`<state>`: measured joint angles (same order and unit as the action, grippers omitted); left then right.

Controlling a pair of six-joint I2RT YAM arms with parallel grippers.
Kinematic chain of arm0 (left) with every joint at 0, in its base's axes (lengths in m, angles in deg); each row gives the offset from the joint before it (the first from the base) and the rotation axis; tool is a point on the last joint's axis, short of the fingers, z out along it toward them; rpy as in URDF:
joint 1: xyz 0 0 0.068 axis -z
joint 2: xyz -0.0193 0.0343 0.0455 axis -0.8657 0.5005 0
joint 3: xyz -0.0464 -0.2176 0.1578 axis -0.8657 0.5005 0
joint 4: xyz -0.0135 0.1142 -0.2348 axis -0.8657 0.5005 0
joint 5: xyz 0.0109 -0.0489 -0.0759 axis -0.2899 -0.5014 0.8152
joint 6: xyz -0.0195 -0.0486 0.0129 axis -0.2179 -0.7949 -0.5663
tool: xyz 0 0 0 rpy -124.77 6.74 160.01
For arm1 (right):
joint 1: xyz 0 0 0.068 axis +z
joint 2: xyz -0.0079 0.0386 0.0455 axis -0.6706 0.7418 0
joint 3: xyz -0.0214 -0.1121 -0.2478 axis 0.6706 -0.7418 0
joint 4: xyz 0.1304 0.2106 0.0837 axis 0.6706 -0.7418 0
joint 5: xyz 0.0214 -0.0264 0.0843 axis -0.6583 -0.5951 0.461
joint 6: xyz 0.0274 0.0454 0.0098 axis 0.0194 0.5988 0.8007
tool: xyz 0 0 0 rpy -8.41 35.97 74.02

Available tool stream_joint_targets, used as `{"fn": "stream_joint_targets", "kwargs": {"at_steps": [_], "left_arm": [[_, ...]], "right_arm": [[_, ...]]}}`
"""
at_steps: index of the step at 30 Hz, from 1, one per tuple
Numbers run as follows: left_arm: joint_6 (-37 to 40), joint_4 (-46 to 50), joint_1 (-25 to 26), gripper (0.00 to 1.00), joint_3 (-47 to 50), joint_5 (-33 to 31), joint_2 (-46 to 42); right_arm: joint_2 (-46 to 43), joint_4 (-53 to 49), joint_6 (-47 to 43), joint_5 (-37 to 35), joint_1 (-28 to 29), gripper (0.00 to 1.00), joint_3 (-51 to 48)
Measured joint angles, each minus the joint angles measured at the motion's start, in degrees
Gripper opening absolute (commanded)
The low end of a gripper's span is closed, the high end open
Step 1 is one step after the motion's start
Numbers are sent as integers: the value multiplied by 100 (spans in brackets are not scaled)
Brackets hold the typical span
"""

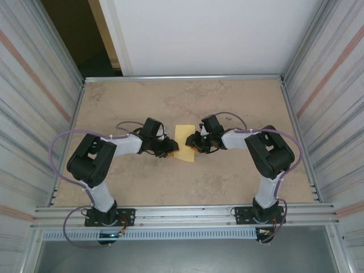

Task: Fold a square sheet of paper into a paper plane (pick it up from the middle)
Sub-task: Third fold the triangle at the center of the table.

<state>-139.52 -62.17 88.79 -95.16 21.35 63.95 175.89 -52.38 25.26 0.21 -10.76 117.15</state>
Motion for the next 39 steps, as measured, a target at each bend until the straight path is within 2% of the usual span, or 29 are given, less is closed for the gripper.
{"fn": "stream_joint_targets", "kwargs": {"at_steps": [10,15,17,24,29,39], "left_arm": [[66,2,-146,12,-363,74,337],[98,0,-146,1,-382,133,382],[85,0,-146,1,-382,131,382],[-26,-9,-146,1,-380,105,310],[-280,-151,-146,1,-332,105,240],[-695,-339,-146,1,-304,107,238]], "right_arm": [[-2,55,0,44,-22,38,-28],[-52,74,-11,57,-24,44,-37],[-142,0,-66,-42,-22,49,-59],[-1143,-664,-833,-994,59,64,-153],[-2035,-772,-1578,-1792,490,72,-291],[-2245,-776,-3209,-3375,1950,70,-529]]}}
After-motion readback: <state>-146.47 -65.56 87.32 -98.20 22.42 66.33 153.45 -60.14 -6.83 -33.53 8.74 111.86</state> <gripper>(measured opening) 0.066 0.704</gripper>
